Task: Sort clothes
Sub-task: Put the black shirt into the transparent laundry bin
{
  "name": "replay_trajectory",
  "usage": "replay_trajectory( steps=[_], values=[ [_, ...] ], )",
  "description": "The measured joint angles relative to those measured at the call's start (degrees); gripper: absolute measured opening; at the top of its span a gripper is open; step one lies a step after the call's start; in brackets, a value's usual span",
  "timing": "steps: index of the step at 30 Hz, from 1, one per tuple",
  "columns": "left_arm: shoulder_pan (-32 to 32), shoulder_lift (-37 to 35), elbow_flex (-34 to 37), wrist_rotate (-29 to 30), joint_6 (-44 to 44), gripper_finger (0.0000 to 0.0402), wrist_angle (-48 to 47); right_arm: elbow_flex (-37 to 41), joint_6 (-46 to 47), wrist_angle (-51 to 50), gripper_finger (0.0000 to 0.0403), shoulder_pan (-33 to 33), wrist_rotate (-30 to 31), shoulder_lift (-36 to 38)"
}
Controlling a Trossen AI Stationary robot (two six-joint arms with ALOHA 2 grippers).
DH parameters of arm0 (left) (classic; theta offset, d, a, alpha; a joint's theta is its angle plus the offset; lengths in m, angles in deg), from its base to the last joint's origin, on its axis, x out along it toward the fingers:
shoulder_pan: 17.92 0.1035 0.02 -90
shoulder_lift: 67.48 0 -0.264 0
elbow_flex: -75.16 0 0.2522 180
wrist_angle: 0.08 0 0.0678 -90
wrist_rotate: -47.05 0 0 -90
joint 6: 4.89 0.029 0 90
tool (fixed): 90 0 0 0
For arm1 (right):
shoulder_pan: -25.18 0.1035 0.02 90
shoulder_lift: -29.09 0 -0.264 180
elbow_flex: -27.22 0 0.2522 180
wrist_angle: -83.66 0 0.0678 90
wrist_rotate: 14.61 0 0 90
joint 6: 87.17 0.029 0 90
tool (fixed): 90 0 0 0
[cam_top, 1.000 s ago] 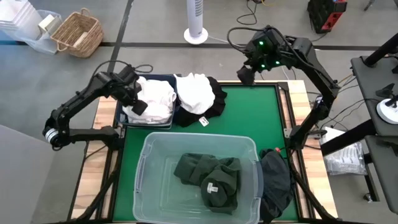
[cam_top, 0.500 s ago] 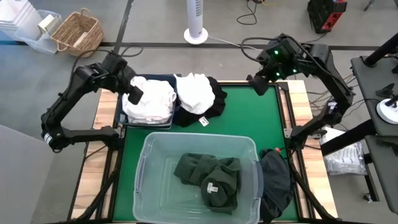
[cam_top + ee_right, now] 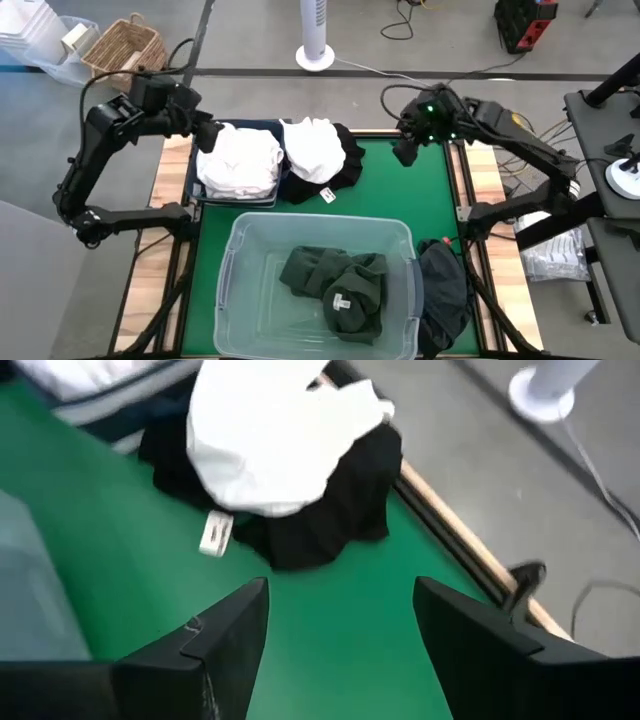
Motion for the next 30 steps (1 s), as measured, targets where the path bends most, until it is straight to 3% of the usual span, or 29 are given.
replay_trajectory(
  steps=[8, 17, 23, 26, 30],
  values=[
    [0.00, -2.24, -0.48, 0.02, -1.05, 0.0206, 0.24, 23.62, -2.05, 22.16, 0.0254, -2.86, -0.65, 6.84],
    [0.00, -2.27, -0.48, 0.04, -1.35, 0.0206, 0.38, 41.77, 0.32, 45.19, 0.0248, -3.11, -13.87, 4.97],
    [0.00, -2.27, -0.48, 0.09, -1.49, 0.0206, 0.37, 49.40, -9.26, 52.83, 0.0261, -3.21, -12.89, 3.51],
    [0.02, -2.33, -0.47, 0.12, -1.50, 0.0206, 0.36, 51.24, -12.67, 54.77, 0.0266, -3.24, -7.96, 3.08],
    [0.01, -2.33, -0.46, 0.15, -1.69, 0.0206, 0.36, 52.88, -13.91, 58.65, 0.0269, -4.62, -6.53, 1.88]
  ],
)
